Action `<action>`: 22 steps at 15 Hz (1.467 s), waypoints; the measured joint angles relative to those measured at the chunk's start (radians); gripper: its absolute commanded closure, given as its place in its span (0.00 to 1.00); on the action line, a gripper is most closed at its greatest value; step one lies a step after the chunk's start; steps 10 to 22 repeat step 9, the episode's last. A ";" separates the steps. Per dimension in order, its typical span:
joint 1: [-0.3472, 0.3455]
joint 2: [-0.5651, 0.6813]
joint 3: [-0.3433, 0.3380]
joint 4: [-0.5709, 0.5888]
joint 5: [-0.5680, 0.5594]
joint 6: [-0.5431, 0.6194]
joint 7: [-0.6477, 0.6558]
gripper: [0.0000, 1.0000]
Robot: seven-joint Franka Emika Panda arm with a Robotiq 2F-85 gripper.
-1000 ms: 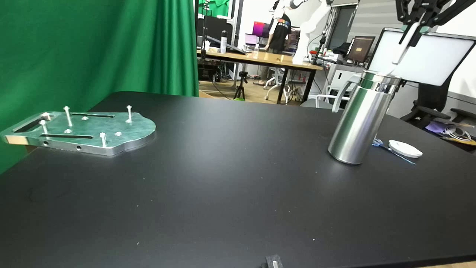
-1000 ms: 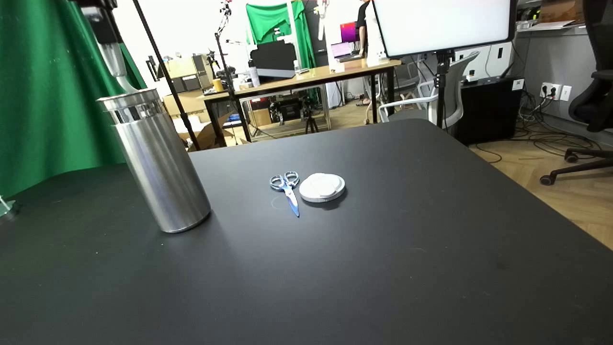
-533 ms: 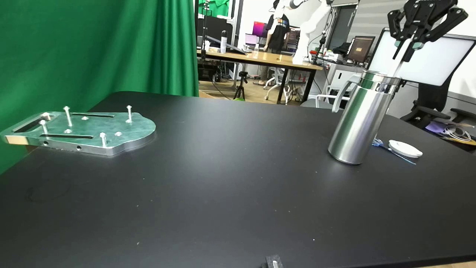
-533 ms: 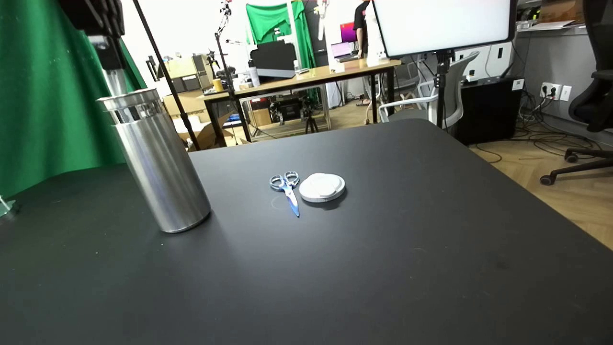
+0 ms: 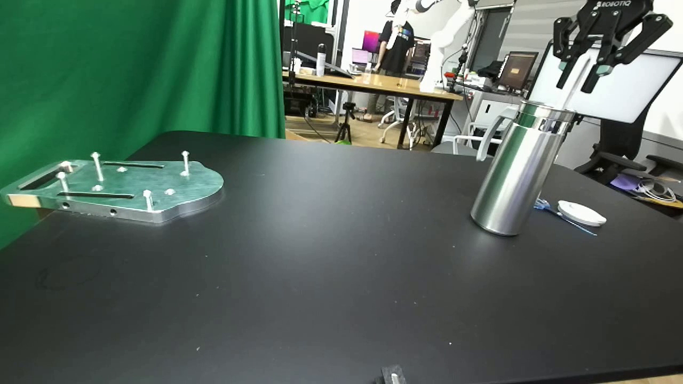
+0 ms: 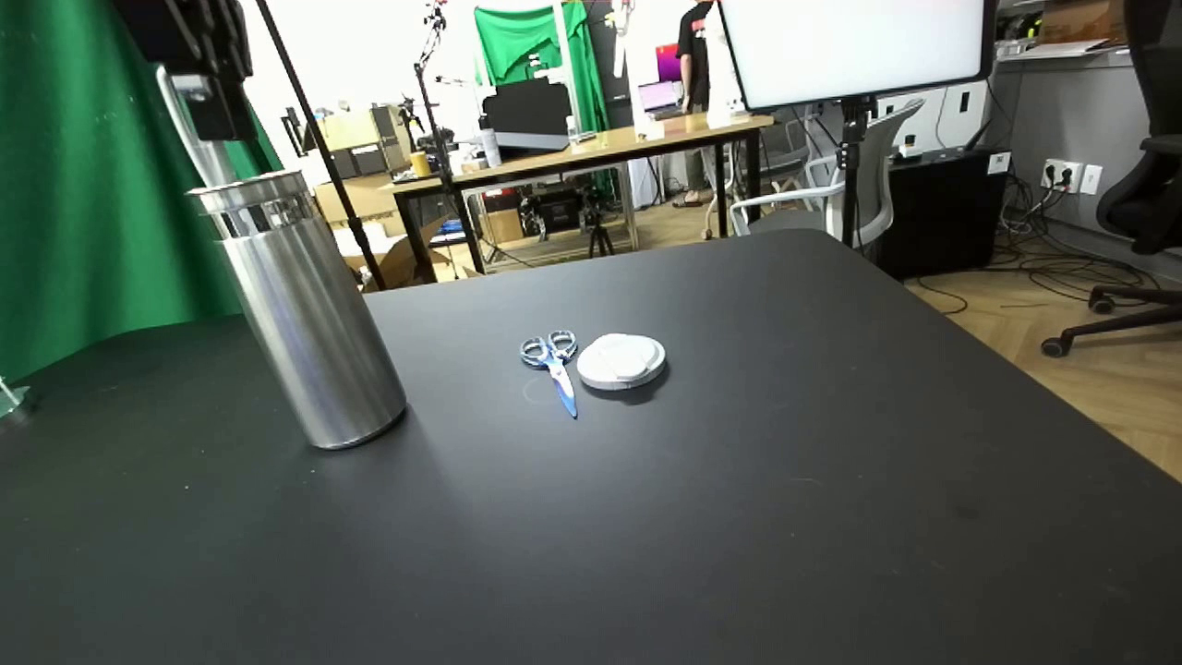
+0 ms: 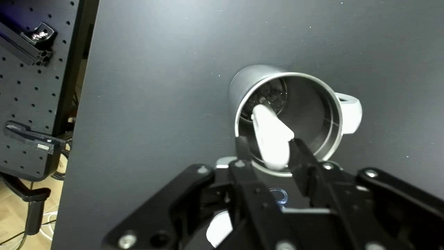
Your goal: Use the brush to clean the inside of the silver bottle
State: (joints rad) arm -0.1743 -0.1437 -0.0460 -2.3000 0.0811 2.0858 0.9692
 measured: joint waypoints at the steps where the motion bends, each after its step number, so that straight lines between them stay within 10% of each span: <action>1: 0.000 -0.002 -0.003 0.003 0.000 -0.001 0.000 0.27; 6: 0.000 -0.065 -0.013 0.021 0.002 -0.032 -0.001 0.00; 7: -0.001 -0.083 -0.015 0.022 0.000 -0.045 -0.001 0.10; 22: -0.005 -0.108 -0.015 0.023 -0.007 -0.071 -0.001 0.00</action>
